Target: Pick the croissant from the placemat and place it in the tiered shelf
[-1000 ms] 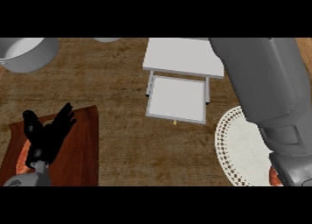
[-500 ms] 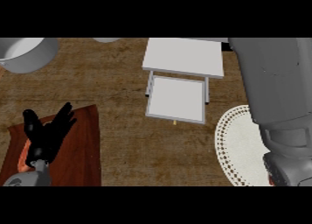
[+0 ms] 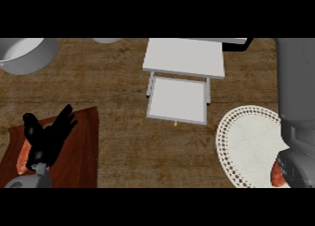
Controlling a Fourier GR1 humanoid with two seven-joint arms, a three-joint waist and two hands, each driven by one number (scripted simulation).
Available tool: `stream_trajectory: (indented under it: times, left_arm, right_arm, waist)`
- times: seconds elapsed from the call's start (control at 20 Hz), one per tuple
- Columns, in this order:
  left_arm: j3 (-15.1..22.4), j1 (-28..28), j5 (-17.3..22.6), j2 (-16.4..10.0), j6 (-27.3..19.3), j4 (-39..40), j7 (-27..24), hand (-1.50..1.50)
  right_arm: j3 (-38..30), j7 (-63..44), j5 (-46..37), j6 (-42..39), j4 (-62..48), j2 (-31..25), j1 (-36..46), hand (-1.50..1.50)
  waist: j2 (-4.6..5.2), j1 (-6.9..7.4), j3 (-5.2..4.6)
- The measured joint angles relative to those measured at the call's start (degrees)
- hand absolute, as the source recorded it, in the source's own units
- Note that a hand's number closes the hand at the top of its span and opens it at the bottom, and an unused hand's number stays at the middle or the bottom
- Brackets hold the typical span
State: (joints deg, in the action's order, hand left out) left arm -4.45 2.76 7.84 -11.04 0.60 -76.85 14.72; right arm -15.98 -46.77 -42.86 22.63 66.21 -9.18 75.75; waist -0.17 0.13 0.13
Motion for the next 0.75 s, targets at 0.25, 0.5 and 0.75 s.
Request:
stream_trajectory:
  times: [0.25,0.5,0.75]
  left_arm:
    - [-0.3,-0.3,0.1,-0.1,-0.4,-0.9,1.4,0.00]
    - [-0.1,-1.3,-0.4,0.3,-0.7,-1.9,1.2,0.00]
    - [-0.6,-1.3,-0.3,0.2,-0.3,-1.4,0.7,0.00]
  right_arm:
    - [-2.3,-3.7,-2.1,1.0,5.8,-4.5,-3.0,-1.50]
    - [-6.9,-5.8,1.9,-1.5,15.1,-9.0,-9.1,-1.50]
    - [-11.2,-6.7,10.5,-8.5,25.1,-13.7,-16.8,-1.50]
  waist:
    - [-0.21,-0.62,-0.02]
    - [-0.30,-1.01,0.00]
    - [-0.28,-1.09,0.00]
